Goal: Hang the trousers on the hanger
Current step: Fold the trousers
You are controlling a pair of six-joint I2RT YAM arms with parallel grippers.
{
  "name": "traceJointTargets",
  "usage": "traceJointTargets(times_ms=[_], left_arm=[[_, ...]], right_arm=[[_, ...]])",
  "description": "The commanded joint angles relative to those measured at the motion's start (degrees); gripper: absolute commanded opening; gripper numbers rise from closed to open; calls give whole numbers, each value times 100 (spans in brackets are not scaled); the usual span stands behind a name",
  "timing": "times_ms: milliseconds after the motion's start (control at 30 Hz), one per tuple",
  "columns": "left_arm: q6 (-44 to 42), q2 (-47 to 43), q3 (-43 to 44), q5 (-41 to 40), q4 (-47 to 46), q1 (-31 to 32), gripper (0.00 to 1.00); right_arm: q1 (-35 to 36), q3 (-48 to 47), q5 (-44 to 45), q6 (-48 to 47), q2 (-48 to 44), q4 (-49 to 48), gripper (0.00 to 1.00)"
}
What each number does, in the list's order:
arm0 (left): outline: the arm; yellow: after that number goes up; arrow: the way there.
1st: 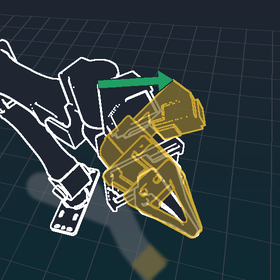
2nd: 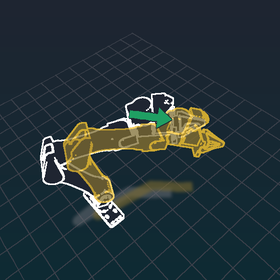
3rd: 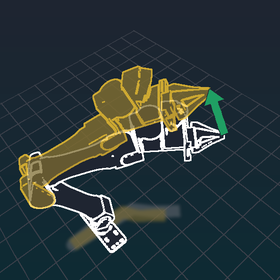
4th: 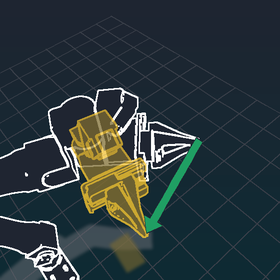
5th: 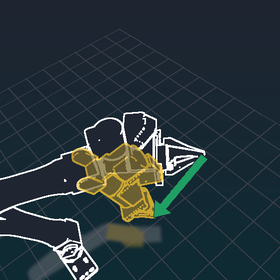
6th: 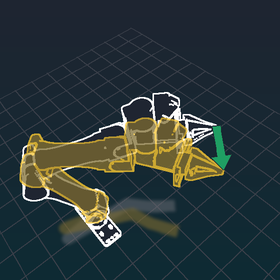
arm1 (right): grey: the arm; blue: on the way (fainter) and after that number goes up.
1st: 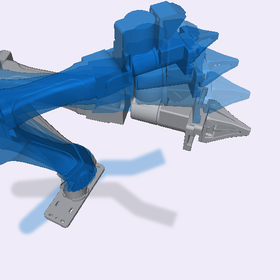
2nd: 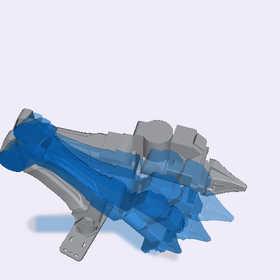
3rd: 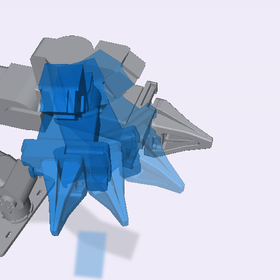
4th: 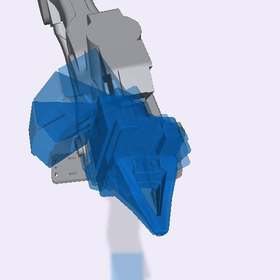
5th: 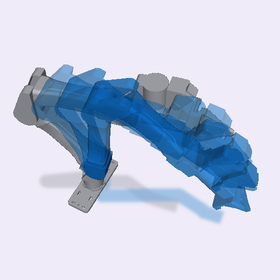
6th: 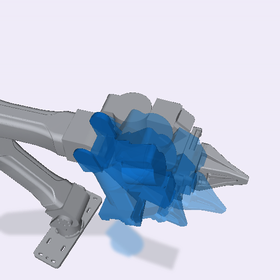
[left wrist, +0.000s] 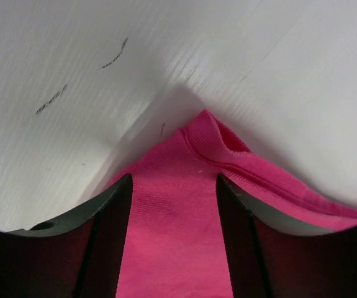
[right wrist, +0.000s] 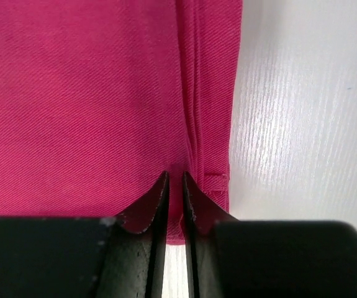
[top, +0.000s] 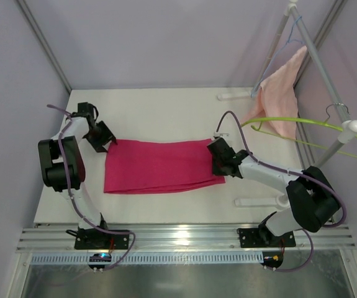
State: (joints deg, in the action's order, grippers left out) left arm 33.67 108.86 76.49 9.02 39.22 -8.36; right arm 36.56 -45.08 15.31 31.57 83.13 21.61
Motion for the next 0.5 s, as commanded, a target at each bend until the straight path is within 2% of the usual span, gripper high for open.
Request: traceJointTargets(times_ms=[0, 67, 200, 267, 400, 433, 467], left_arm=[[-80, -749, 252, -128, 111, 62, 58], [-89, -1058, 244, -155, 182, 246, 63], [-19, -1595, -298, -15, -202, 1009, 65], [174, -1631, -616, 580, -589, 1152, 65], [456, -1263, -907, 803, -986, 1381, 65], [569, -1184, -1021, 830, -1152, 1424, 65], [640, -991, -1057, 899, -1249, 1434, 65]], right_arm=[[158, -518, 201, -274, -296, 326, 17], [307, -895, 43, -519, -429, 319, 19], [343, -1441, -1106, -845, -343, -367, 20], [335, -1879, -1433, -933, 123, -657, 22], [326, -2399, -2434, -1056, 1264, -1254, 26], [326, -2487, -2958, -1074, 1502, -1342, 27], [326, -2627, -3164, -1083, 2000, -1517, 28]])
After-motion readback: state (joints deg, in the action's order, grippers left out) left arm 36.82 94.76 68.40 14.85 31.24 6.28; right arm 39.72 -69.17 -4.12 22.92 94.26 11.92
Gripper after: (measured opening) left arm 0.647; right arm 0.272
